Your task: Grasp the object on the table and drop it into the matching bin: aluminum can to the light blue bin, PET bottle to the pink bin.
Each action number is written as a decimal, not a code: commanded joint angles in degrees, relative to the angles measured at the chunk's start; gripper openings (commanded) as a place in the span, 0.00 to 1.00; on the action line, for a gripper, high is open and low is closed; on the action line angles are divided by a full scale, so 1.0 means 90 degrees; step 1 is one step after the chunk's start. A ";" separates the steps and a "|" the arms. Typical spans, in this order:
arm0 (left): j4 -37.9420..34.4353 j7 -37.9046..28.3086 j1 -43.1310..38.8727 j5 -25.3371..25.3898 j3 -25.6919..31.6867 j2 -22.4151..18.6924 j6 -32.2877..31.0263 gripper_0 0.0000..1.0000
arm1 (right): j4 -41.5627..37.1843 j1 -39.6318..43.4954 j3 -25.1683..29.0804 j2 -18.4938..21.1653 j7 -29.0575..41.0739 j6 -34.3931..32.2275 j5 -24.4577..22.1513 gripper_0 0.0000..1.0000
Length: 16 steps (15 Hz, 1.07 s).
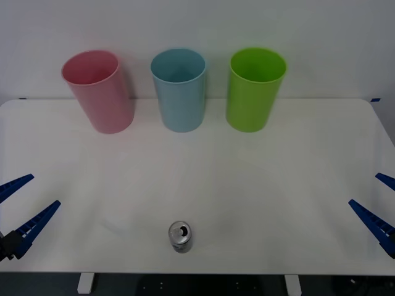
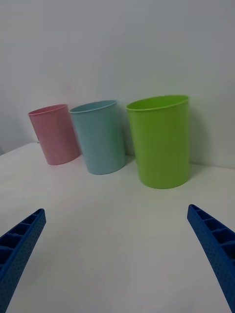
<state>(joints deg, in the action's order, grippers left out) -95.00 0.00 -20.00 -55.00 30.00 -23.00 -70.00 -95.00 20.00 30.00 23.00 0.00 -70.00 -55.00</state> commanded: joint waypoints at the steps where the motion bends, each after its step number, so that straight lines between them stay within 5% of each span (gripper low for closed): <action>1: 0.0000 0.0000 0.0000 0.0000 0.0000 0.0000 0.0000 1.00 | 0.0000 0.0000 0.0000 0.0000 0.0000 0.0000 0.0000 1.00; 7: 0.0000 0.0000 0.0000 0.0000 0.0000 0.0000 0.0000 1.00 | 0.0018 0.0346 -0.0189 0.0208 -0.0010 0.0024 0.0057 1.00; 12: 0.0000 0.0000 0.0000 0.0000 0.0000 0.0000 0.0000 1.00 | 0.0018 0.0503 -0.1009 0.0736 -0.0098 -0.0093 0.0047 1.00; 16: 0.0000 0.0000 0.0000 0.0000 0.0000 0.0000 0.0000 1.00 | 0.0018 0.0385 -0.1400 0.0755 -0.0244 -0.0308 -0.0207 1.00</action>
<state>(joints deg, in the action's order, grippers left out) -94.99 0.00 -20.00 -55.00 30.00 -23.00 -70.00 -94.84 23.75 18.10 29.82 -1.85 -72.44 -56.42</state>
